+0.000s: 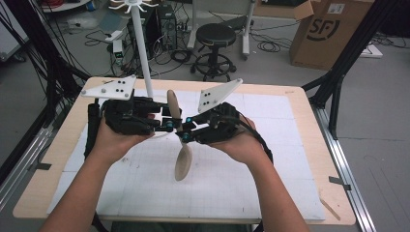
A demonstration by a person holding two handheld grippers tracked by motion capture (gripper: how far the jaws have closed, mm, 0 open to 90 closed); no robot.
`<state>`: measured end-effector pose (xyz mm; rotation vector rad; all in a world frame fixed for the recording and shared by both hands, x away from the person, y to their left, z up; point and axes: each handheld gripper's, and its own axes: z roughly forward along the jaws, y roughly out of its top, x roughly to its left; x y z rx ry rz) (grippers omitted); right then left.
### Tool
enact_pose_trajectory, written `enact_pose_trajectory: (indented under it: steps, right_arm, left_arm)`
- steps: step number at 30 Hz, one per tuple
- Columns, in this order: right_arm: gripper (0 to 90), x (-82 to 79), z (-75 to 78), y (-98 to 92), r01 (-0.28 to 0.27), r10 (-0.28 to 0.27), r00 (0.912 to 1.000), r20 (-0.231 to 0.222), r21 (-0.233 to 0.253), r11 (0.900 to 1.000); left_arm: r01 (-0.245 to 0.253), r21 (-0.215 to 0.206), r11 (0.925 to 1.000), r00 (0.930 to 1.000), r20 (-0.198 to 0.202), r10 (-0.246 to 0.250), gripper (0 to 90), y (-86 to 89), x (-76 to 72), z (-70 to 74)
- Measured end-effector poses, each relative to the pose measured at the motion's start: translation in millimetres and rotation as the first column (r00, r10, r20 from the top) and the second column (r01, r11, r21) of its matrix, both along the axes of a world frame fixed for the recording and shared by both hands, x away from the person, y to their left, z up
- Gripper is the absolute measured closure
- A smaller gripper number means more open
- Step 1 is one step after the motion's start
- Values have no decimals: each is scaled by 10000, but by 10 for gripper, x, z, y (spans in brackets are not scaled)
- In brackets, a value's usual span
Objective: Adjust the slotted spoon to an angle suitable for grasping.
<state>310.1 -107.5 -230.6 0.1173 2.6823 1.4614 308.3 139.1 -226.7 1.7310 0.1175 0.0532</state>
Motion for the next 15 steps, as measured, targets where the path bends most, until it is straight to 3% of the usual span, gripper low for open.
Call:
enact_pose_trajectory:
  steps: [10,15]
  right_arm:
    - [747,-2,-4,-11,-27,30,9999,-126,193,9998]
    - [676,-10,-6,-34,-95,111,9996,-248,626,9980]
  left_arm:
    - [-148,81,9999,9999,88,147,692,-5,-23,30]
    - [-77,216,9997,10000,-53,78,692,-10,-23,22]
